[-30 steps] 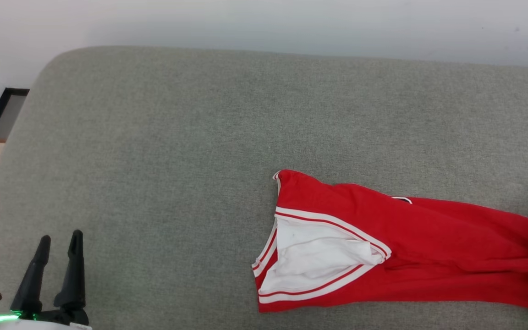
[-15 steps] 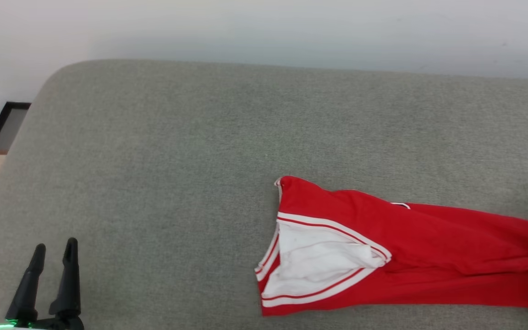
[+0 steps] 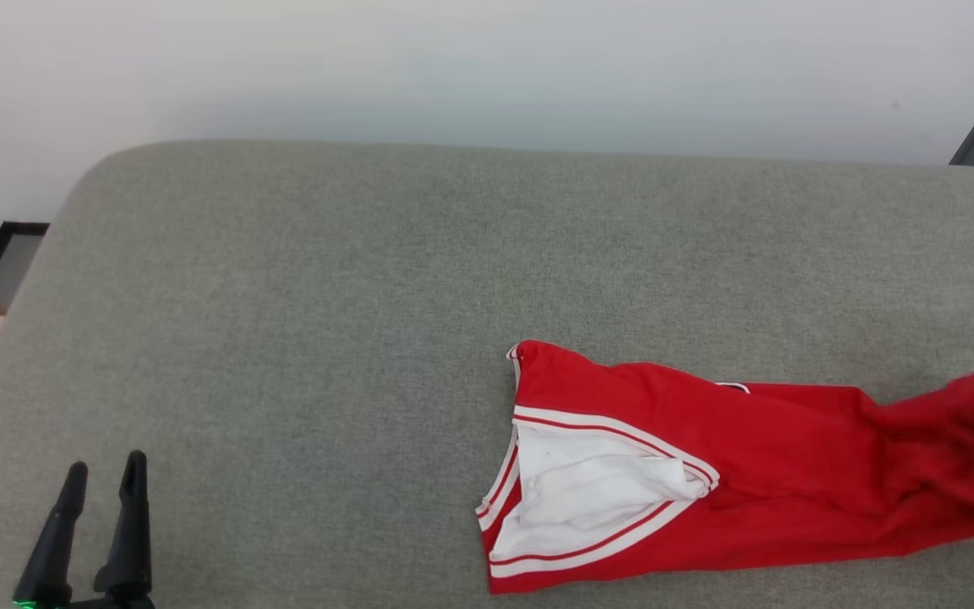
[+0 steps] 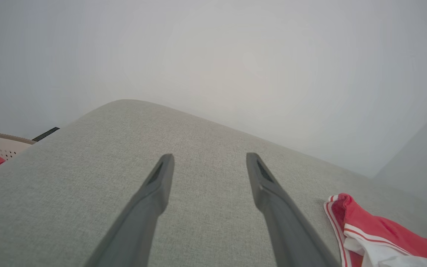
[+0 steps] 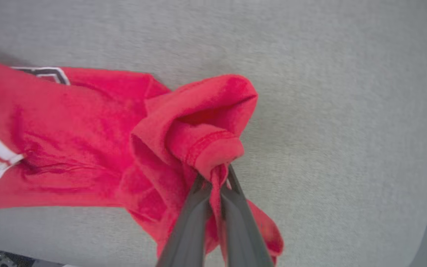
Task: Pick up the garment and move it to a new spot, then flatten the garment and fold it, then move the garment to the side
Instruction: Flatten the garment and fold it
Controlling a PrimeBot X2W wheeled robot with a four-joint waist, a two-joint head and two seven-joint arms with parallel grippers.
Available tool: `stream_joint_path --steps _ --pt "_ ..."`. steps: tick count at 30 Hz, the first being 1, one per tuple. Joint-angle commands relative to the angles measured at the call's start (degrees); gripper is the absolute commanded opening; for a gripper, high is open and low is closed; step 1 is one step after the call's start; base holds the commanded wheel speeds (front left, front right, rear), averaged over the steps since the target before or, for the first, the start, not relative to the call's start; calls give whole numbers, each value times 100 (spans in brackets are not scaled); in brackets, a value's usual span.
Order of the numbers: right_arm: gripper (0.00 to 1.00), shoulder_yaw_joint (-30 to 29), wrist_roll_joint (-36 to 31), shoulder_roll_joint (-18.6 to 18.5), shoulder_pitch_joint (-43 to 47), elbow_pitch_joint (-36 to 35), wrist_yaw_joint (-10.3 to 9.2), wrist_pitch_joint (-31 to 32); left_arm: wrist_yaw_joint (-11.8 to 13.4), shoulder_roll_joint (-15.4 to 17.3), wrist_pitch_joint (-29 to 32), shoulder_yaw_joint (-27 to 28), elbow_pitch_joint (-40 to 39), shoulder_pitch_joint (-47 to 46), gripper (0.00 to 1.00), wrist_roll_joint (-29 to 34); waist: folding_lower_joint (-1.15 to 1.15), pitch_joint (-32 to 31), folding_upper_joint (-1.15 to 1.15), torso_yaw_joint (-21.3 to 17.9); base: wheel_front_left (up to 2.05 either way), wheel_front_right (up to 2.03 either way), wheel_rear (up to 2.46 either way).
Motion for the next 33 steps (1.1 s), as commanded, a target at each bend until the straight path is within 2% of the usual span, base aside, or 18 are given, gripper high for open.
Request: stream_joint_path --steps 1,7,13,22,33 --pt "0 136 75 21 71 -169 -10 23 -24 -15 3 2 14 46 100 29 0 -48 0 16 0 0 0" --pt "0 859 378 391 -142 -787 -10 20 -24 -1 3 -41 19 56 100 18 0 -150 0 147 0 0 0" --pt "0 1708 517 956 -477 -640 -10 -318 -24 27 3 -198 59 -51 100 -1 0 -210 0 378 0 0 0" --pt "0 2734 563 1776 -995 592 -10 -1164 -24 59 4 -524 161 -295 100 -43 0 -201 0 795 0 0 0" --pt "0 3394 540 2275 -1441 2517 -10 -2087 -24 11 4 -741 291 -493 100 -74 0 -202 0 983 0 0 0"
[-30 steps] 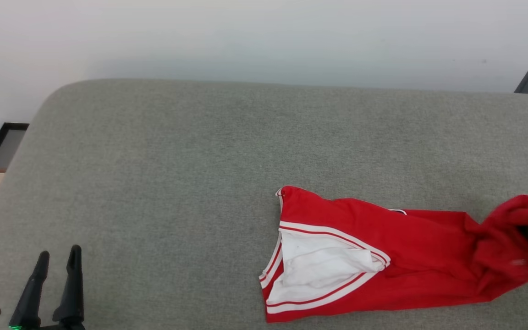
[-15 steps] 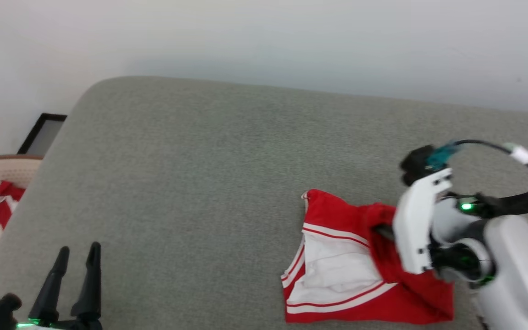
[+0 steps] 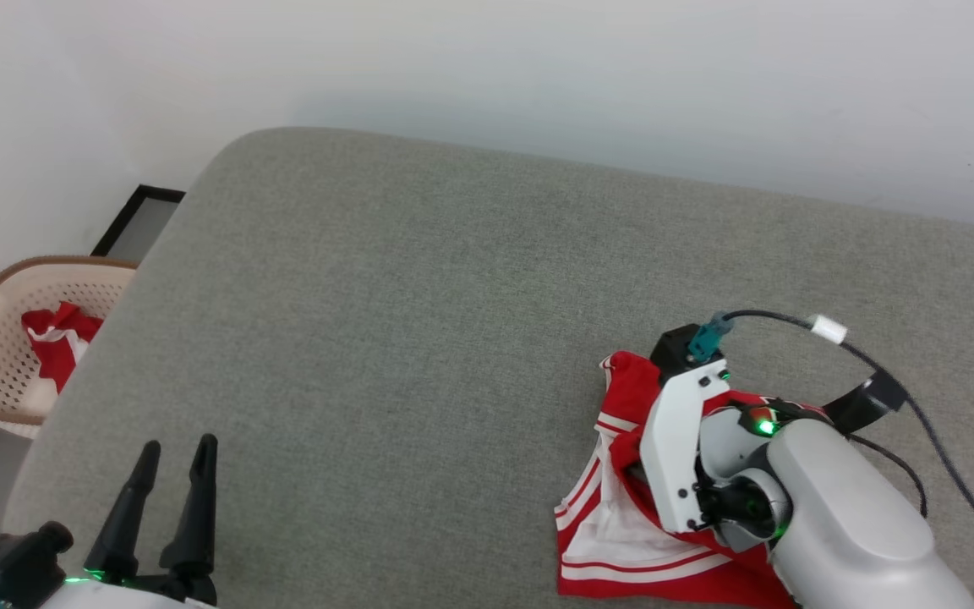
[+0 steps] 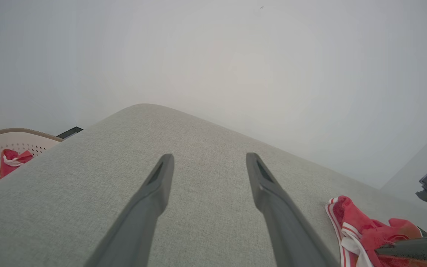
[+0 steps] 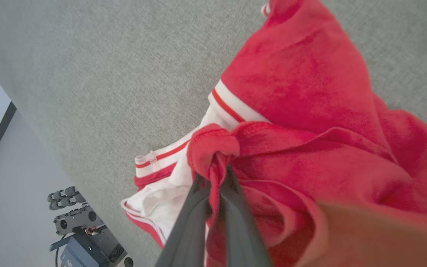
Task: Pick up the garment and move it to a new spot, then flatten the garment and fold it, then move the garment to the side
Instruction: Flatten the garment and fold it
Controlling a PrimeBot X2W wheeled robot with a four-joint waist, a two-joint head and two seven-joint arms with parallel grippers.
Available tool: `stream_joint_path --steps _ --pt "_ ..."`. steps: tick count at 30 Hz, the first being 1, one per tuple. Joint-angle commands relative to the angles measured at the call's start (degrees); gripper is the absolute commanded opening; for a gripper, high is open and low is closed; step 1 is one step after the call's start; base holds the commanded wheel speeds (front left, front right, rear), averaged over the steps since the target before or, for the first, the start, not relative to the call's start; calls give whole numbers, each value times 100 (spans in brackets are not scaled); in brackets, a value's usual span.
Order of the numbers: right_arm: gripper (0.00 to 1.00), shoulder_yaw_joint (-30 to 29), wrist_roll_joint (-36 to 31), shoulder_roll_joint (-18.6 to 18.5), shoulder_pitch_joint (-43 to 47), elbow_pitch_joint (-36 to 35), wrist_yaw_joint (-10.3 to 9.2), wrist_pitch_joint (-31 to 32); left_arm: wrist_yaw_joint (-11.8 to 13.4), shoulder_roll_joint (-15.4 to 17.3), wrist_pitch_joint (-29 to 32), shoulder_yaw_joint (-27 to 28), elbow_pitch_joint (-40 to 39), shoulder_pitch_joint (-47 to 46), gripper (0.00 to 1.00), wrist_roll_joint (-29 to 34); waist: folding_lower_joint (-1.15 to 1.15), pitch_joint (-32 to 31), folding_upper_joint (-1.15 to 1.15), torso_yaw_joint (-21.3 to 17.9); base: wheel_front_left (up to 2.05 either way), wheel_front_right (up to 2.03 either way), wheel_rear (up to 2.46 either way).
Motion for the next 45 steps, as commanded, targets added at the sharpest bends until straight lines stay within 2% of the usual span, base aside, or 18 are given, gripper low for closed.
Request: stream_joint_path --steps 1,2,4,5,6,11,15,19,27,36,41,45 --pt "0 59 5 34 -52 33 -10 -52 -24 -8 4 -6 2 -42 100 -18 0 0 0 -4 0 0 0" --pt "3 83 -4 47 -125 154 -10 -132 -24 -13 4 -12 11 -52 100 -17 0 -1 0 -11 0 0 0" --pt "39 159 44 102 -234 347 -10 -231 -24 -17 4 14 22 -66 100 -25 0 -14 0 -53 0 0 0" --pt "63 207 106 142 -280 401 -10 -270 -24 -15 4 34 29 -59 100 -27 0 -23 0 -82 0 0 0" --pt "100 250 174 169 -327 432 -10 -308 -24 -11 4 55 37 -50 100 -25 0 -35 0 -116 0 0 0" --pt "100 503 454 101 -545 385 -10 -447 -24 20 4 171 11 43 100 22 0 -120 0 -317 0 0 0" --pt "100 635 669 -91 -626 113 -10 -742 -24 60 4 222 -25 130 100 76 0 -209 0 -511 0 0 0" --pt "100 779 760 -457 -536 -293 -10 -1199 1 80 4 272 -59 245 100 153 0 -296 0 -739 0 0 0" --pt "100 866 921 -1234 -137 -1068 -10 -2516 89 130 4 447 -196 564 100 309 0 -451 0 -1265 0 0 0" --pt "100 435 673 -1882 320 -1309 -10 -4249 122 197 4 607 -264 759 100 576 0 -501 0 -1651 0 0 0" --pt "100 82 570 -2031 615 -1287 -10 -5015 113 172 4 732 -193 813 100 715 0 -539 0 -1773 0 0 0" --pt "100 -130 520 -2082 931 -1180 -10 -5304 90 117 4 878 -134 852 100 831 0 -573 0 -1827 0 0 0"
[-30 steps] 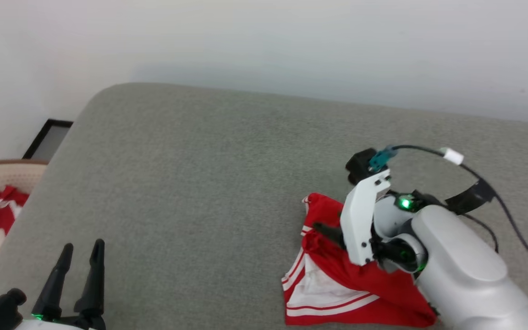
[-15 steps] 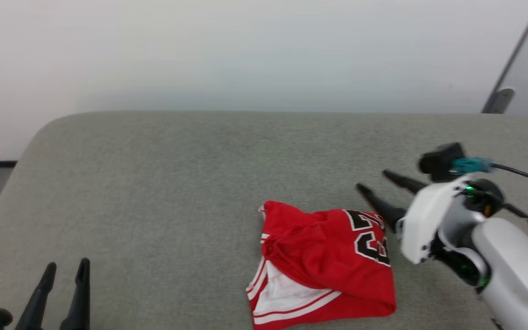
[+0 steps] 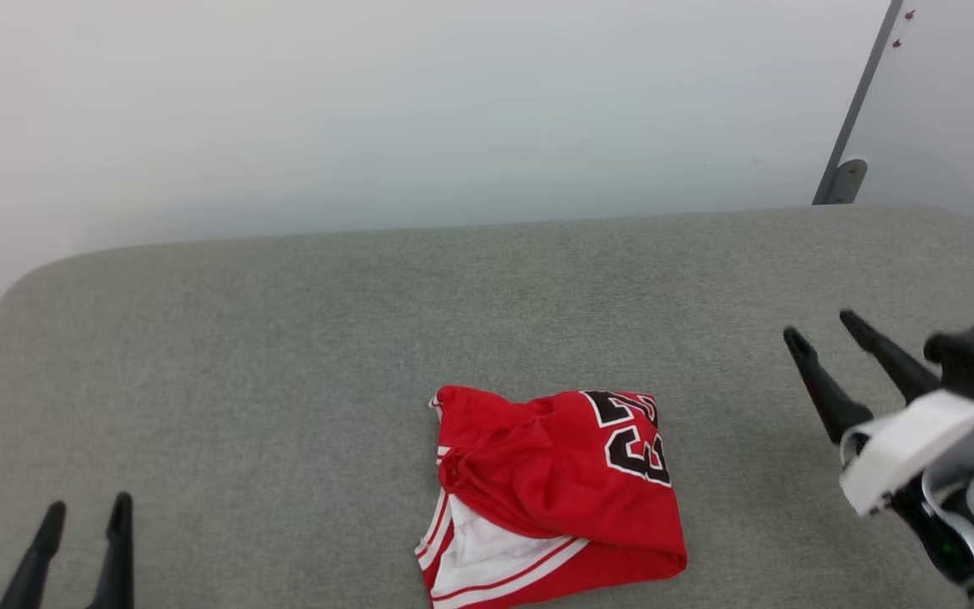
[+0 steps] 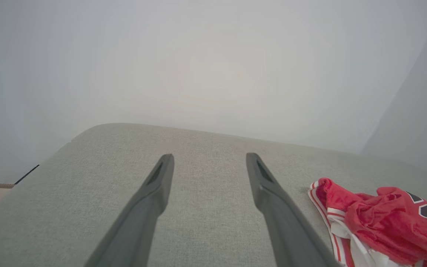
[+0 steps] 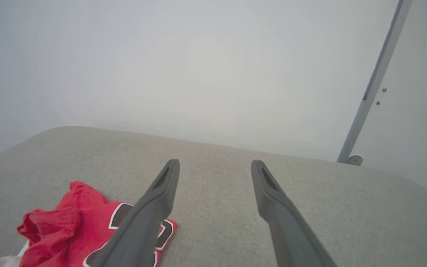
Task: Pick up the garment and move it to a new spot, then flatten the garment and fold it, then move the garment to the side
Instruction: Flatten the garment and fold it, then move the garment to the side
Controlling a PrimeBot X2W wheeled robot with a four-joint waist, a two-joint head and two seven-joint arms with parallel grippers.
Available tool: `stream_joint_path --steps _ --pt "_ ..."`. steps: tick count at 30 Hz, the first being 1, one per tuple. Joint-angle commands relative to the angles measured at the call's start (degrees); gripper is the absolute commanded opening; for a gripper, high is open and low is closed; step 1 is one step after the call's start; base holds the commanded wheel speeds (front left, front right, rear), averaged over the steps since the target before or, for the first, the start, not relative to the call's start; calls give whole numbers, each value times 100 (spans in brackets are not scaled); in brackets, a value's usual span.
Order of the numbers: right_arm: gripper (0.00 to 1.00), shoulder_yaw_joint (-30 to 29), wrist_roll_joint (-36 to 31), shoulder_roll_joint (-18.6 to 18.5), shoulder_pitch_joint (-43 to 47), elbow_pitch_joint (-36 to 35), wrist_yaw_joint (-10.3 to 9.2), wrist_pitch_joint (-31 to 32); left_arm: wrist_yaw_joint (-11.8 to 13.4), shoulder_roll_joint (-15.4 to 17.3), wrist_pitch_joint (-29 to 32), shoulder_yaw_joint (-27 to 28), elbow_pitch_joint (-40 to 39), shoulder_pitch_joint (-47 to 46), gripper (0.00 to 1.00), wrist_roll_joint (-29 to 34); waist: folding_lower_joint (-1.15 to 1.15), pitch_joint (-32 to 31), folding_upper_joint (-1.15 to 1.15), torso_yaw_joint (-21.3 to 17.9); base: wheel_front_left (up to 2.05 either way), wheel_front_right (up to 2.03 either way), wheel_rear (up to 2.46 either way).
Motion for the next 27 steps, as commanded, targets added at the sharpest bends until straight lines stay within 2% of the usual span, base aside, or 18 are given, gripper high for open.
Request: stream_joint_path --steps 1,13,27 --pt "100 -59 -51 -15 119 25 -10 -74 -9 -34 4 69 27 61 100 53 0 -25 0 -27 0 0 0" --pt "100 -663 -197 116 920 183 -10 -548 -97 -148 4 639 132 124 100 364 0 -78 0 -69 0 0 0" --pt "100 -967 -413 302 1230 -1 -10 -558 -115 -192 4 702 180 218 100 338 0 -72 0 -177 0 0 0"
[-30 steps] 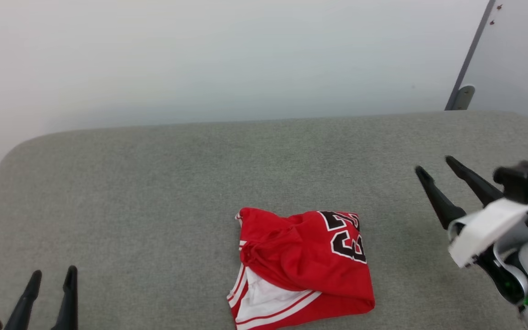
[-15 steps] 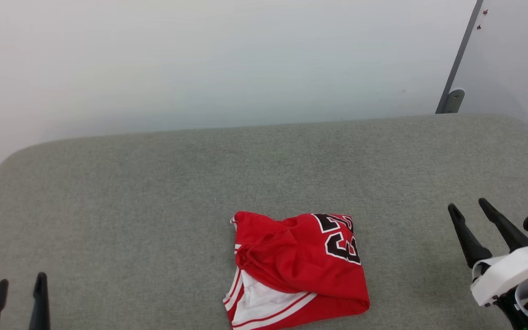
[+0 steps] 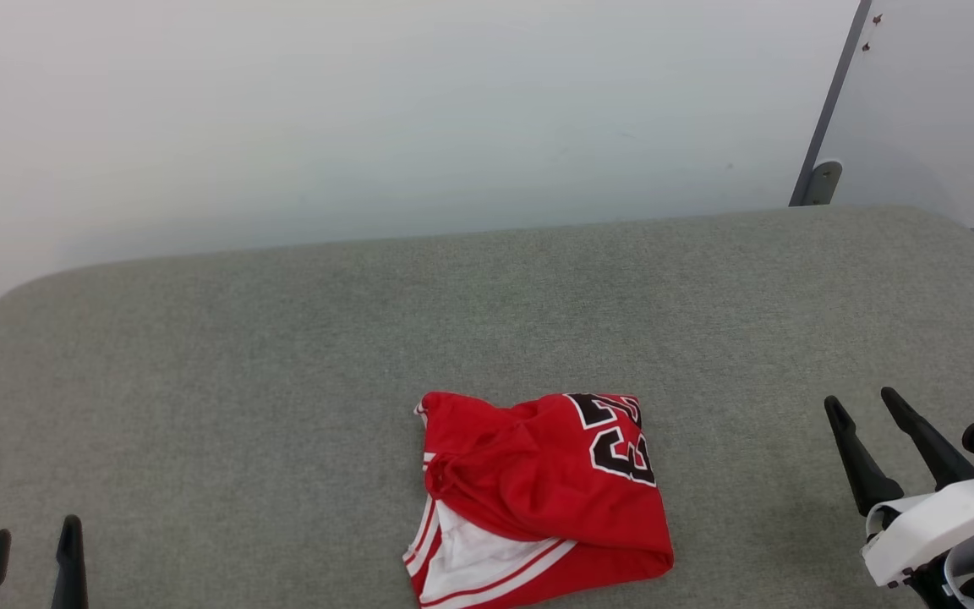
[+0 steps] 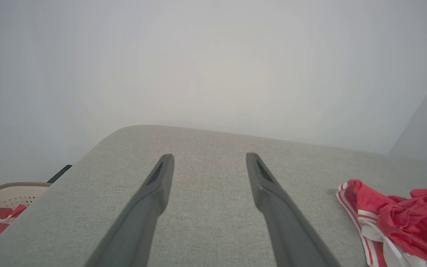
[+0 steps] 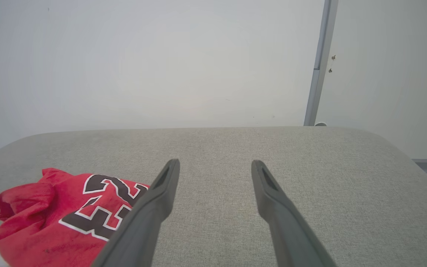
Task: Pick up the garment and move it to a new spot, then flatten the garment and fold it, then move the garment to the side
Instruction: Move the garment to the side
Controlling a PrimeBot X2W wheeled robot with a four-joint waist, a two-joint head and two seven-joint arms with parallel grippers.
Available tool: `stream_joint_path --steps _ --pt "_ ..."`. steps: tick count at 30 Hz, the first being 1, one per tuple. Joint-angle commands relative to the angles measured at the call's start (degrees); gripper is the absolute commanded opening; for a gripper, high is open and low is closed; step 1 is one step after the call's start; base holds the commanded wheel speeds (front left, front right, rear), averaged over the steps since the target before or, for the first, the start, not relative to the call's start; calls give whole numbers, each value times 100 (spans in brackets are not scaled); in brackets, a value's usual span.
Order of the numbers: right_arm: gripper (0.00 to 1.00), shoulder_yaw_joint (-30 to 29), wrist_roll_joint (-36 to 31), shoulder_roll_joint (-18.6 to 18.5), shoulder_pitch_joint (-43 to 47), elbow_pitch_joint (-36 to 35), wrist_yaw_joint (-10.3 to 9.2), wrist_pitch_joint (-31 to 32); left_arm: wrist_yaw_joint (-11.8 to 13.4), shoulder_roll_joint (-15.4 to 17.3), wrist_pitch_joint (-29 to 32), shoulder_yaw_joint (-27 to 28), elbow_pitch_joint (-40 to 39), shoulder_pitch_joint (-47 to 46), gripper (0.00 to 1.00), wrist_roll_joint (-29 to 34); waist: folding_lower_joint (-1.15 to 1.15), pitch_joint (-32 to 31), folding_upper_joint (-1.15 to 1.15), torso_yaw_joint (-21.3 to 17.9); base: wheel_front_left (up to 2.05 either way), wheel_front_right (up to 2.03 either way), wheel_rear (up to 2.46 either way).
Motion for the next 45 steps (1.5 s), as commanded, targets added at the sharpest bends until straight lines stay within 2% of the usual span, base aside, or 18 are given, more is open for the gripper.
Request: stream_joint_path --steps 1,13,18,23,30,38,45 --pt "100 -58 -32 15 38 -35 -10 14 -22 0 4 -5 -11 37 100 -23 0 4 0 -3 0 0 0" --pt "100 -180 -101 116 155 -119 -10 104 -23 -6 4 -69 -41 24 100 -20 0 41 0 59 0 0 0" --pt "100 -93 15 192 156 -136 -10 372 -21 10 4 -96 39 -7 100 -108 0 93 0 197 0 0 0" --pt "100 161 222 249 84 -111 -10 805 -19 29 4 -134 85 0 100 -163 0 144 0 386 0 0 0" --pt "100 547 557 293 -124 74 -10 1770 -19 -10 4 -301 132 -4 100 -210 0 272 0 781 0 0 0" --pt "100 649 783 275 -551 405 -10 2761 -19 -25 4 -517 187 -225 100 -284 0 567 0 1127 0 0 0" --pt "100 714 1046 410 -895 777 -10 3582 -19 -127 4 -673 225 -411 100 -308 0 815 0 1352 0 0 0"
